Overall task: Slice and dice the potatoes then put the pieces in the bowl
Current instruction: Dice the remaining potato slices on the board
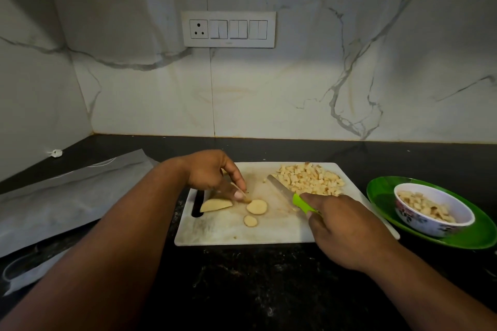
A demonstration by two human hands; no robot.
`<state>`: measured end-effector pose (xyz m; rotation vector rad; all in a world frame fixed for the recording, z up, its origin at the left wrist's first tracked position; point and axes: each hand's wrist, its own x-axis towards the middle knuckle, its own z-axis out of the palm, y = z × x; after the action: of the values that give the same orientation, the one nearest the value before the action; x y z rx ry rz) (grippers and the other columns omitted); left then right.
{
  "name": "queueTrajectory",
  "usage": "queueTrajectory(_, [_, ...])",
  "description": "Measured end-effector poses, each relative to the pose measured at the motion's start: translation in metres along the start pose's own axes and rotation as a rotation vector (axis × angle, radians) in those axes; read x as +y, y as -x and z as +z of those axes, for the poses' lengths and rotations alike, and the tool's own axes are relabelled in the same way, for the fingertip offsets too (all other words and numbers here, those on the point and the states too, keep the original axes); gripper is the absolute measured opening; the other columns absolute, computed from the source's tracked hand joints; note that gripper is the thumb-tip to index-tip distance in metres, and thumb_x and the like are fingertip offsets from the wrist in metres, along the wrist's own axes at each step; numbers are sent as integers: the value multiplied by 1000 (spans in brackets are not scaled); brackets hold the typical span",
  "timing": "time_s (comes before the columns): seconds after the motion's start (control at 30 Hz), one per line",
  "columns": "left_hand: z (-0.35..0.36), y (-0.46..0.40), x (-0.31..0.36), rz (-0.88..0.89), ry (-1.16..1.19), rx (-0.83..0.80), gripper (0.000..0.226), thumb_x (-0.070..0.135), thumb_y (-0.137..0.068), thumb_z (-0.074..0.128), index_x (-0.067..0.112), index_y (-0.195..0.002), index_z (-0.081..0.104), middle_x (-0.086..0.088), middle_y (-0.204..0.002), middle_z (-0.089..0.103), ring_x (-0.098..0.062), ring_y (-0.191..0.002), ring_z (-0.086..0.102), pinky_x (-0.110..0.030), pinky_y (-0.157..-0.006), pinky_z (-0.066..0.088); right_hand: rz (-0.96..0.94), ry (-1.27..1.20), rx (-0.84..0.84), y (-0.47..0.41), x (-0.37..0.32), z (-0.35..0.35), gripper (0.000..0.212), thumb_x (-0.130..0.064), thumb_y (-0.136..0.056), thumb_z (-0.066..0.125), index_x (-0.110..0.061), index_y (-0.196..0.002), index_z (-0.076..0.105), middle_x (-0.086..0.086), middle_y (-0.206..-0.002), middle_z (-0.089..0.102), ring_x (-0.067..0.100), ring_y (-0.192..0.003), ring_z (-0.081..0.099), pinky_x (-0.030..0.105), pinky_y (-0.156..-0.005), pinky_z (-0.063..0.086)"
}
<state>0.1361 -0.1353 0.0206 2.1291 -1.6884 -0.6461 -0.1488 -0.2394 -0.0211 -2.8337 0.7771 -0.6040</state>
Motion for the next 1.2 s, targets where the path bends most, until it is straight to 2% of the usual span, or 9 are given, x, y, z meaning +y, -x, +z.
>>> queueTrajectory(0.17, [8, -6, 8, 21, 22, 201, 20, 46, -92, 73, 29, -91, 83, 17, -87, 78, 3, -82, 69, -24, -84, 52, 3, -15, 62, -1, -1, 0, 39, -32, -98, 42, -33, -134, 55, -5, -100, 71, 12, -78, 58, 27, -67, 43])
queueTrajectory(0.27, [17, -15, 14, 32, 59, 347, 20, 44, -92, 74, 28, -82, 81, 11, -77, 76, -3, -70, 67, -25, -70, 52, -19, -1, 55, -2, -10, 2, 49, -35, -98, 39, -33, -147, 41, -1, -108, 70, 18, -92, 63, 31, -75, 48])
queueTrajectory(0.4, [27, -19, 22, 39, 154, 402, 9, 31, -92, 77, 31, -101, 80, 8, -83, 77, -7, -67, 71, -24, -63, 57, -35, 86, -38, -8, -28, 8, 59, -33, -98, 39, -33, -155, 23, 3, -107, 66, 23, -93, 60, 35, -72, 46])
queueTrajectory(0.47, [32, -20, 22, 37, 180, 396, 25, 25, -95, 75, 37, -117, 74, 7, -83, 75, -6, -61, 67, -20, -60, 56, -7, 130, -57, -9, -27, 8, 62, -31, -96, 42, -32, -155, 21, 3, -108, 65, 23, -93, 60, 35, -73, 46])
queueTrajectory(0.53, [35, -20, 22, 42, 156, 407, 30, 26, -97, 73, 39, -124, 71, 8, -82, 74, -6, -61, 65, -19, -63, 55, 53, 145, -58, -7, -20, 7, 61, -28, -95, 42, -30, -154, 26, 2, -111, 66, 23, -97, 61, 34, -77, 49])
queueTrajectory(0.67, [43, -23, 29, 35, 123, 466, 17, 30, -97, 73, 36, -111, 78, 11, -84, 74, -5, -66, 64, -26, -72, 58, 124, 129, -32, -4, -13, 2, 55, -29, -95, 41, -29, -150, 35, 1, -113, 67, 22, -100, 62, 35, -80, 51])
queueTrajectory(0.83, [53, -33, 36, 7, 26, 474, 22, 34, -99, 70, 32, -120, 77, 14, -119, 74, -4, -113, 64, -30, -105, 49, 104, 78, 43, -3, -15, 2, 58, -35, -97, 37, -32, -154, 27, 0, -114, 66, 20, -99, 61, 35, -80, 51])
queueTrajectory(0.93, [49, -32, 31, -32, -4, 426, 36, 41, -94, 76, 31, -128, 74, 15, -134, 68, -7, -128, 58, -28, -110, 41, 88, 66, 73, -4, -17, 0, 56, -36, -97, 36, -33, -152, 31, 0, -111, 67, 20, -95, 62, 34, -79, 51])
queueTrajectory(1.2, [46, -34, 27, -61, -41, 355, 29, 34, -88, 83, 29, -116, 79, 14, -119, 74, -4, -109, 64, -30, -104, 52, 20, 51, 98, -3, -23, 5, 53, -39, -96, 36, -36, -149, 38, -6, -107, 70, 15, -91, 63, 33, -79, 54])
